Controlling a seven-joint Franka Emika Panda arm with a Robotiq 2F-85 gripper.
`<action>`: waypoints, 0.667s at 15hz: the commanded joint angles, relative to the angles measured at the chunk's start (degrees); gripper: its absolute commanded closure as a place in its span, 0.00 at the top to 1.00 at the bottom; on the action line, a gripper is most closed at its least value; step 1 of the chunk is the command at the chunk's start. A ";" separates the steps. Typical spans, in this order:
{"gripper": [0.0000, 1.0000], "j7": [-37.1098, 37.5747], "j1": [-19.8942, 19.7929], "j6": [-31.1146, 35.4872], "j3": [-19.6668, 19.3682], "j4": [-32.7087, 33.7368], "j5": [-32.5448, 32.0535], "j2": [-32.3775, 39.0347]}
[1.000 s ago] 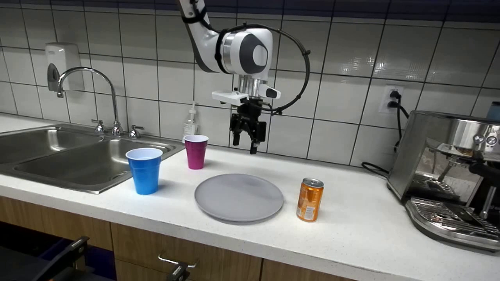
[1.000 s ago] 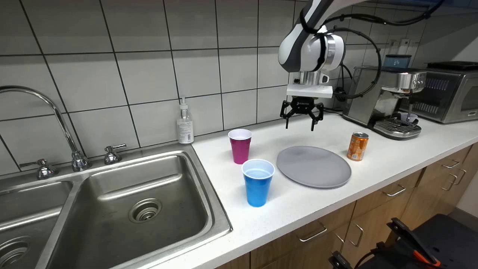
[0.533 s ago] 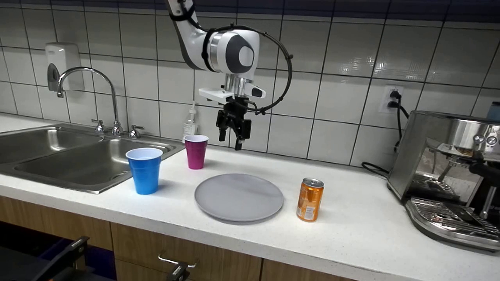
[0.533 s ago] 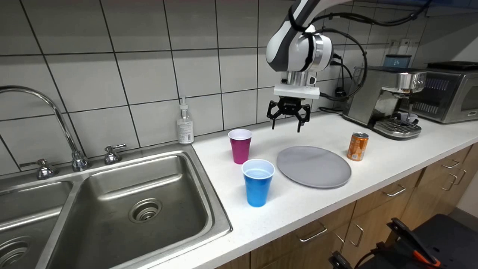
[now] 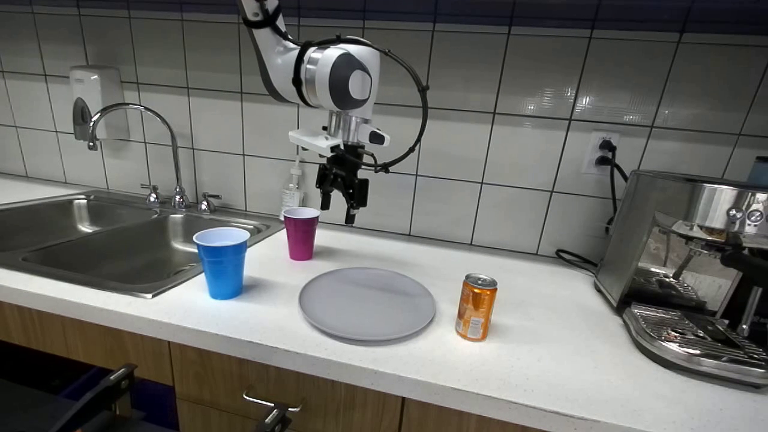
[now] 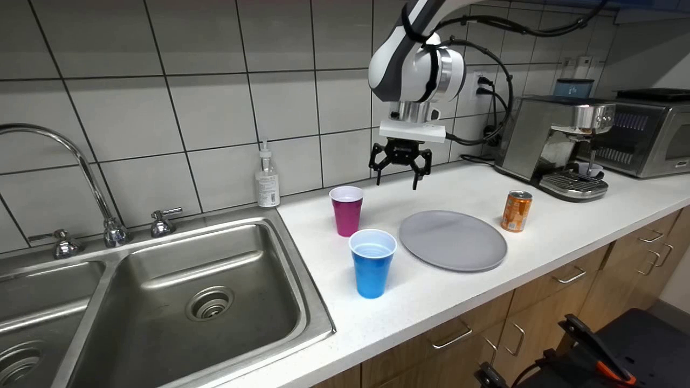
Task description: Remove the orange can from the plate then place the cups on the plate.
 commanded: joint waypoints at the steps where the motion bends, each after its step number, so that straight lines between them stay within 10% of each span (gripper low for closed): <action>1: 1.00 -1.03 0.72 1.31 0.91 1.27 0.80 0.64; 10: 1.00 0.67 3.84 2.38 1.55 3.31 -0.09 3.02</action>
